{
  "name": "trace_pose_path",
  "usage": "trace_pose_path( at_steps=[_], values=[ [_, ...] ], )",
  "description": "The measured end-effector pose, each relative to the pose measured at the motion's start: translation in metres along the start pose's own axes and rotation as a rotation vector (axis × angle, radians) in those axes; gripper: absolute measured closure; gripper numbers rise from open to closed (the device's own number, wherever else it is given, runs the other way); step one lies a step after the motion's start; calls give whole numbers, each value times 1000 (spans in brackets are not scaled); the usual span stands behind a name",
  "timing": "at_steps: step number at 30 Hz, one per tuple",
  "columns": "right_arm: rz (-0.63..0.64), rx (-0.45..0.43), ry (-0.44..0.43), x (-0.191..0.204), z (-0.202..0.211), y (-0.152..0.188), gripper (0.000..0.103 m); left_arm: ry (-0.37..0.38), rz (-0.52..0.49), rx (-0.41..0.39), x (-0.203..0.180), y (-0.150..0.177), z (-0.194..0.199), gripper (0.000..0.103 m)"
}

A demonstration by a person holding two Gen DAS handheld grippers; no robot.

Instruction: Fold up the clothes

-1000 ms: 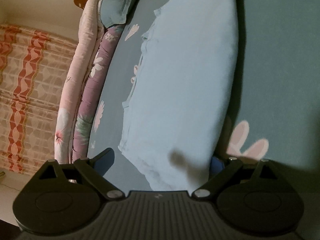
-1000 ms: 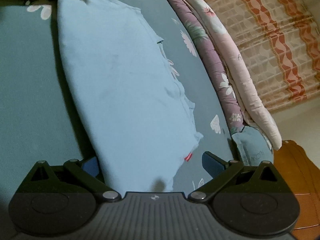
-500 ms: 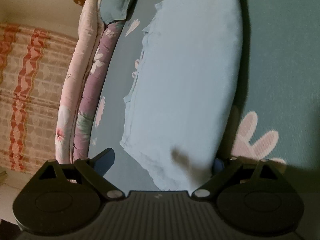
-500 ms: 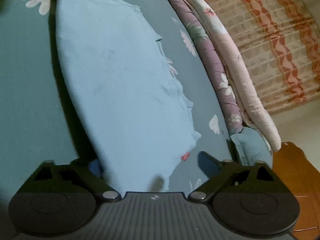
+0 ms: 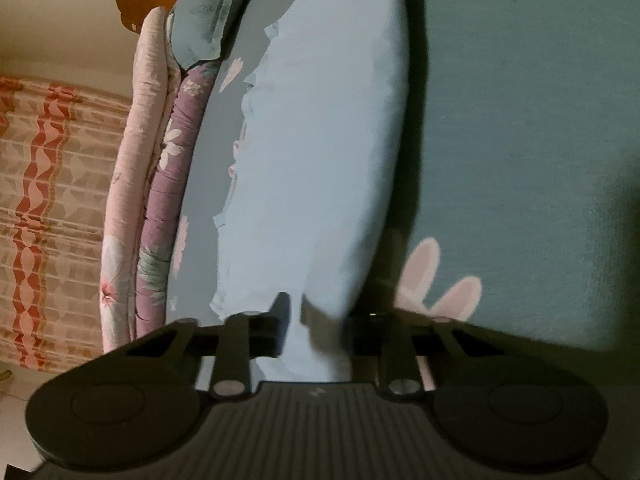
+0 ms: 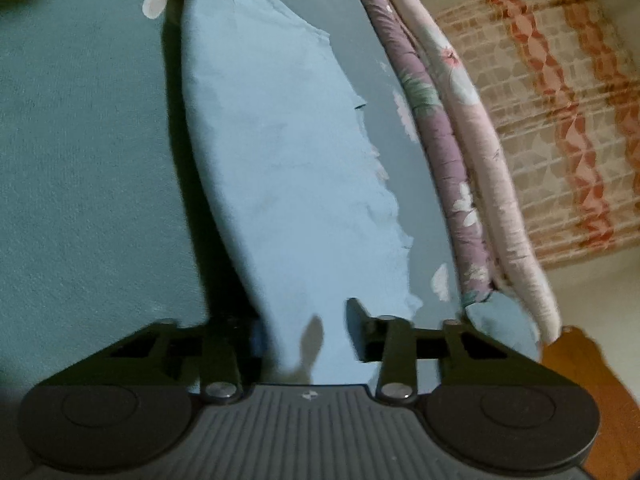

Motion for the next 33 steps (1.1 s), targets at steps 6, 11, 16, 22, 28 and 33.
trace_pose_path(
  at_steps=[6,11,16,22,28,33],
  values=[
    [6,17,-34,5,4,-3,89,29,24,12,3,-1,2,95],
    [-8,27,-31,-3,12,-7,92,25,22,8,7,2,12,95],
    [-45,34,-21,-8,34,-9,93,9,32,-17,10,4,35,96],
    [-43,40,-21,19,72,-4,93,10,8,-45,-16,13,77,96],
    [-36,44,-22,49,112,2,93,7,5,-68,-50,23,120,96],
    [2,40,-17,88,154,9,92,7,18,-78,-87,31,162,96]
  ],
)
Point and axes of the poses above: each gripper's, at about its wrist camera, not at the fingertips, and z roughly against the way its jaws point, x to its left, y to its underside, the point moved 2 cm from there along -z, roughly the way its jaws point, and after that the axes turned 1 degree about y, right-handed, at the moved point
